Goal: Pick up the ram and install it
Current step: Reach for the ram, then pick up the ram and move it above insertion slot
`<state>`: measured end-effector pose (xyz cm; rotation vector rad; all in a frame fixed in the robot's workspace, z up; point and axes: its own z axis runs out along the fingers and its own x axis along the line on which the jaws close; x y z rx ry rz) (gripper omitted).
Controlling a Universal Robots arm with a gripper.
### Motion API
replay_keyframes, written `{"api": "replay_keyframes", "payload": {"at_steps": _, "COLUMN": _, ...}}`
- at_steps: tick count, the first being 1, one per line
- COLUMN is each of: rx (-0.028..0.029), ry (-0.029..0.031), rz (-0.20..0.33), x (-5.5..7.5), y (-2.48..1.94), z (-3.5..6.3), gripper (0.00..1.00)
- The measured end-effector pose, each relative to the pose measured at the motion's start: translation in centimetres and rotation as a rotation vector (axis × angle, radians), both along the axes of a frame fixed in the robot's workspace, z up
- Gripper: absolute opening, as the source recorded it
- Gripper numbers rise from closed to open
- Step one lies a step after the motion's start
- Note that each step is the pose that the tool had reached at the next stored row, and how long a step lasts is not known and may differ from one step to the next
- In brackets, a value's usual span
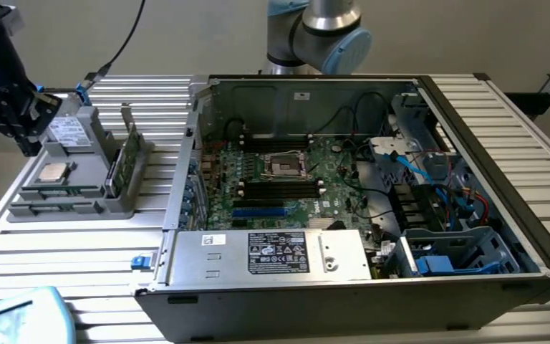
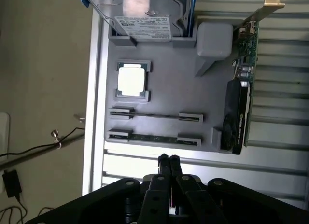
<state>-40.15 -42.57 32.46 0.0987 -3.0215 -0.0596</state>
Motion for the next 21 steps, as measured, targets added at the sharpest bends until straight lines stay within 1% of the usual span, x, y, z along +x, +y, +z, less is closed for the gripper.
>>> {"api": "replay_keyframes", "payload": {"at_steps": 2, "rx": 0.0001, "ry": 0.0008, "rz": 0.004, "x": -0.1, "y": -0.14, "z": -0.14, "gripper": 0.1}}
{"api": "replay_keyframes", "payload": {"at_steps": 5, "rx": -0.001, "ry": 0.001, "rz": 0.008, "x": -0.25, "y": -0.21, "z": -0.4, "gripper": 0.1}}
{"api": "replay_keyframes", "payload": {"at_steps": 6, "rx": -0.0018, "ry": 0.0009, "rz": 0.009, "x": -0.32, "y": -0.21, "z": -0.49, "gripper": 0.1}}
{"api": "replay_keyframes", "payload": {"at_steps": 20, "rx": -0.002, "ry": 0.001, "rz": 0.01, "x": -0.34, "y": -0.21, "z": -0.51, "gripper": 0.1}}
{"api": "replay_keyframes", "payload": {"at_steps": 21, "rx": -0.002, "ry": 0.0001, "rz": 0.01, "x": -0.34, "y": -0.19, "z": -0.51, "gripper": 0.1}}
